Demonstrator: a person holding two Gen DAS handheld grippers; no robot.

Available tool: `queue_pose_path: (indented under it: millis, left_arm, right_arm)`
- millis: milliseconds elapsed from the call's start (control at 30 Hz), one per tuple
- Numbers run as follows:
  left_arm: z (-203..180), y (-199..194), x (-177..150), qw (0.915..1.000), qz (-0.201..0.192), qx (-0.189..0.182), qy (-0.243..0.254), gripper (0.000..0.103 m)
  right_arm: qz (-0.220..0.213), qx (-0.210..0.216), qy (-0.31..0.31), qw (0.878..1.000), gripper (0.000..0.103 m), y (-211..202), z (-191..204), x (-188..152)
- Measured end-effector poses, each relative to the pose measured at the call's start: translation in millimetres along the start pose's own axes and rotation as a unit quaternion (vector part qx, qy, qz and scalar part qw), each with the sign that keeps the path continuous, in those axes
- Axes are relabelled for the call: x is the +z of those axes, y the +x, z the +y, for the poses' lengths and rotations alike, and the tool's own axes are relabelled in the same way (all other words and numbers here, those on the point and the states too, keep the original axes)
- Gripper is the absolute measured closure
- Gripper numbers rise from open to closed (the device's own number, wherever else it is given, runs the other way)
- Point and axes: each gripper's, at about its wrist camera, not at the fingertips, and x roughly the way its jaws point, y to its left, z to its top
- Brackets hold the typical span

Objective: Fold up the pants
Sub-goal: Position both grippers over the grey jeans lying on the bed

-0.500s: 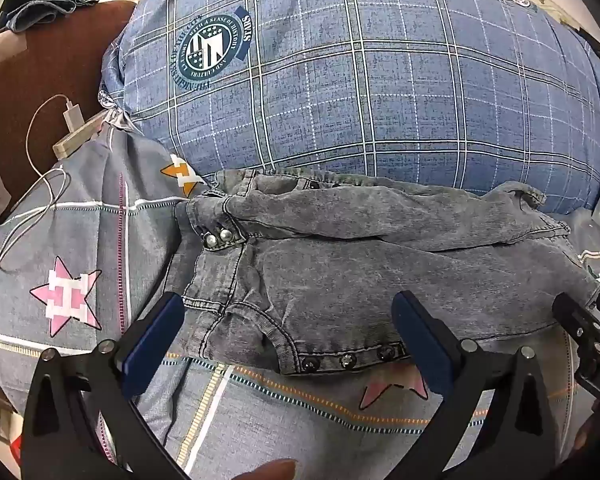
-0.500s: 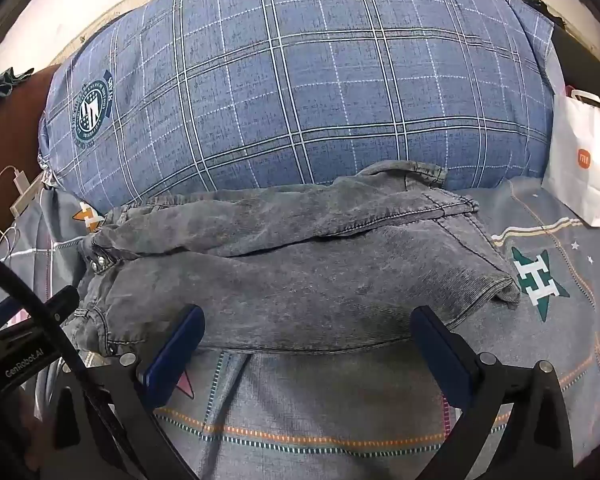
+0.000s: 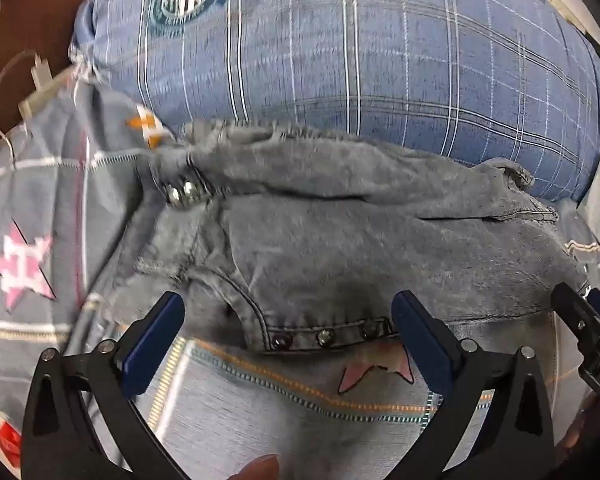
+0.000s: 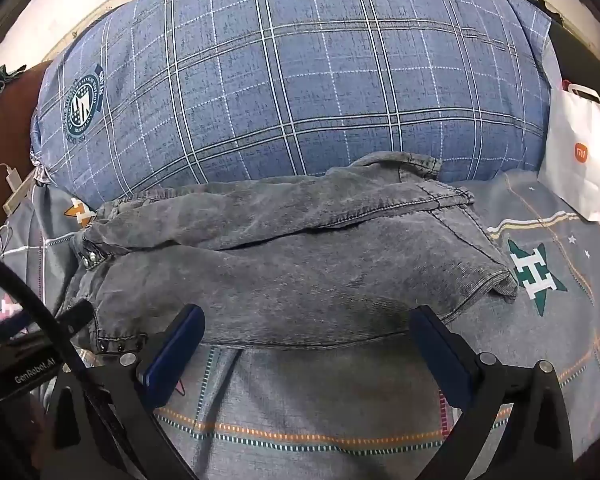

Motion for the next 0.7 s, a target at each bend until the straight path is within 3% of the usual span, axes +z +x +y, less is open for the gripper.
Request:
queue_pose_path:
  millis: [167,267,367,467,533,700]
  left_arm:
    - [1,15,-9,0.9989,0.030,0.031,0.016,0.000]
    - [6,25,-9,0.9974,0.071,-0.003,0.008,0.000]
    - [2,19,-13,0.9976,0.066,-0.016,0.016,0.000]
    - [0,17,-14,0.9956,0.078,-0.050,0.008,0.001]
    - [-8,15,-15,0.9943,0.082,-0.067,0.006,0.007]
    - [-28,11,-15,0.9921,0.094,-0.082,0.015,0.010]
  right_arm:
    - [0.023,0.035,0.007,0.999,0.000,13,-10,2]
    - [0.037,0.023,0.020,0.999,0.000,20,-28,7]
    - [0.037,0.022,0.052,0.998,0.002,19,-55,18]
    - [0.039,0.028,0.081,0.996,0.008,16,-79,25]
    - [0.038,0.018,0.092,0.995,0.012,12,-94,29]
    - [0.039,-0.003,0.153,0.987,0.016,3,-143,35]
